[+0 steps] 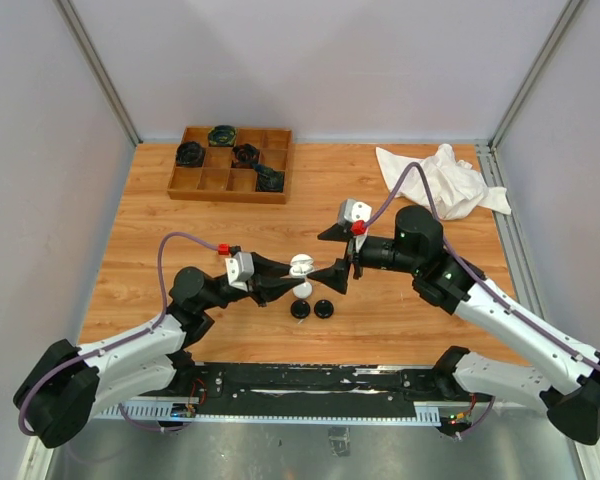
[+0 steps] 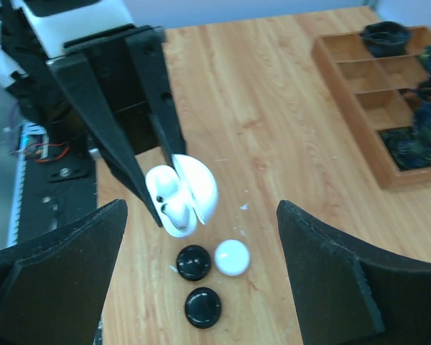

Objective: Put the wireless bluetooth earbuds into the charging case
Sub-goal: Place the earbud in the charging case, then close the charging case.

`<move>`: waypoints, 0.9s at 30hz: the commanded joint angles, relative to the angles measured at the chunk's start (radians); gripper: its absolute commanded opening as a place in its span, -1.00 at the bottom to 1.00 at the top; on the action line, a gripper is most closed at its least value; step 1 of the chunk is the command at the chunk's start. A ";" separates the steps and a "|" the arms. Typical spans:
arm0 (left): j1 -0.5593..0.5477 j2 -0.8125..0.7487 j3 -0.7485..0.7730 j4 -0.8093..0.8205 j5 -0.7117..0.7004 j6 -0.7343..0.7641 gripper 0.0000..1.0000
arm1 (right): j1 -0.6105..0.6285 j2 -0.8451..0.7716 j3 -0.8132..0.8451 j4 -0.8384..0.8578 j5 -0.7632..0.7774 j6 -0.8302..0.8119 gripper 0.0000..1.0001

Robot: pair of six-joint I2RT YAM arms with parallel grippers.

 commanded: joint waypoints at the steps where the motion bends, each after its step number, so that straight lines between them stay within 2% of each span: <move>1: -0.004 0.016 0.039 0.031 0.085 0.008 -0.99 | -0.013 0.056 0.056 -0.066 -0.219 0.022 0.74; 10: -0.004 0.034 0.047 0.026 0.084 -0.020 -0.99 | -0.013 0.159 0.091 -0.060 -0.338 0.031 0.57; 15: -0.004 0.047 0.033 0.016 0.016 -0.088 -0.99 | -0.014 0.142 0.080 -0.062 -0.358 0.015 0.45; 24: -0.004 0.063 0.028 -0.075 -0.117 -0.236 -1.00 | -0.013 0.141 0.073 -0.107 -0.329 -0.023 0.41; 27: -0.005 0.058 0.034 -0.137 -0.159 -0.307 -1.00 | -0.014 0.132 0.070 -0.123 -0.199 -0.024 0.43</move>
